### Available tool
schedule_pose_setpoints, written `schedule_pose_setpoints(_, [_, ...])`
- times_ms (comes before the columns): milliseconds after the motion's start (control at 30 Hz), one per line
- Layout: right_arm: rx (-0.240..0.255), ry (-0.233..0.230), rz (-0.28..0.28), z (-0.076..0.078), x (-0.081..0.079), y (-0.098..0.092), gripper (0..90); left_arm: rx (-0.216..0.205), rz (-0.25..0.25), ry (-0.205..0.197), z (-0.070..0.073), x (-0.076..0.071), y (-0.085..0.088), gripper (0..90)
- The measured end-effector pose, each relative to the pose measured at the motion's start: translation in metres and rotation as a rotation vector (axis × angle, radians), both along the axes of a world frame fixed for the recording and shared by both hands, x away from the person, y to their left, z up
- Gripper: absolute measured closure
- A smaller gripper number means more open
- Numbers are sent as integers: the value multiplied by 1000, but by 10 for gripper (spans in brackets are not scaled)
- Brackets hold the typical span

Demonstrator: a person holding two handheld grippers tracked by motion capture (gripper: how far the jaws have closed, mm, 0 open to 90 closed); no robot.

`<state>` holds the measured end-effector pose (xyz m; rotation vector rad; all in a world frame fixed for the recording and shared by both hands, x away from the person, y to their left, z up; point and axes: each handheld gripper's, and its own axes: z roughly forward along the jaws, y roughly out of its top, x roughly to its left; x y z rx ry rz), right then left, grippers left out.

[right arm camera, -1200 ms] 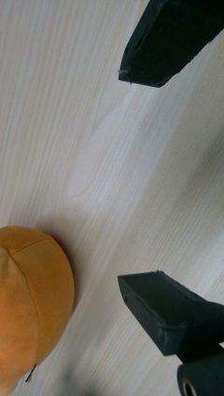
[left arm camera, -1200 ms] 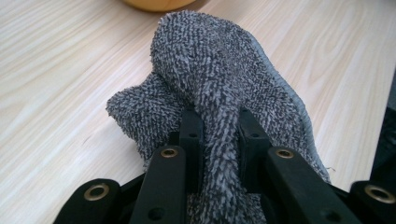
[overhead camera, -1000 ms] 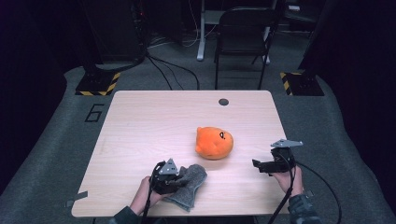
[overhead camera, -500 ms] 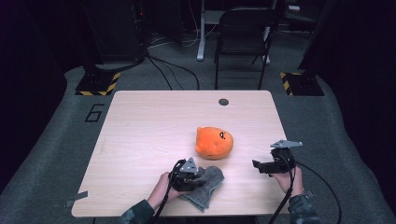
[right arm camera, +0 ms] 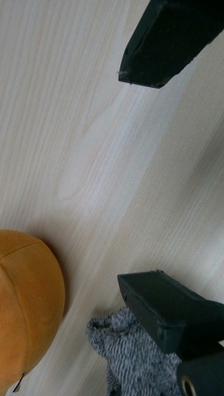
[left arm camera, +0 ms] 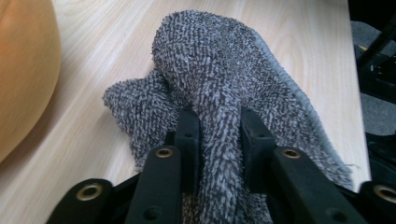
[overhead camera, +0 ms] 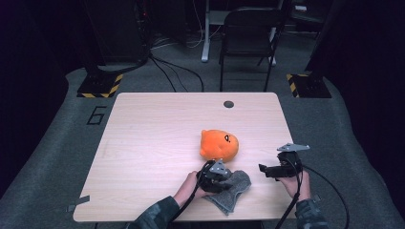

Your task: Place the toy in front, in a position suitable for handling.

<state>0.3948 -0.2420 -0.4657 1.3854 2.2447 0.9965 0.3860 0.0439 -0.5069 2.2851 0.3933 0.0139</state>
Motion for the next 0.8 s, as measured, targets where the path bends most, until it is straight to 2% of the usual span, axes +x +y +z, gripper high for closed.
schedule_pose_setpoints(133, [2,8,3,-1,0,1,36,2,14,-2,1,2,2,508])
schedule_pose_setpoints(467, [5,4,20,1,-2,5,35,-5,10,4,14,-6,19,338])
schedule_pose_setpoints(500, [7,-2,33,2,-4,9,36,-16,10,4,16,-8,23,322])
schedule_pose_setpoints(533, [9,-4,42,3,-5,11,36,-25,27,-11,23,-12,33,317])
schedule_pose_setpoints(567, [10,-5,55,4,-6,14,35,-25,27,-11,23,-12,33,300])
schedule_pose_setpoints(600, [11,-12,68,5,-7,16,36,-37,52,-28,29,-15,44,287])
schedule_pose_setpoints(667, [12,-10,90,6,-9,23,35,-39,62,-31,32,-17,50,261])
schedule_pose_setpoints(700, [11,-9,95,6,-11,26,34,-48,93,-44,35,-18,62,247])
schedule_pose_setpoints(733, [11,-9,95,6,-11,26,34,-48,93,-44,35,-18,62,242])
schedule_pose_setpoints(800, [14,-12,122,7,-13,34,33,-49,131,-46,36,-19,75,217])
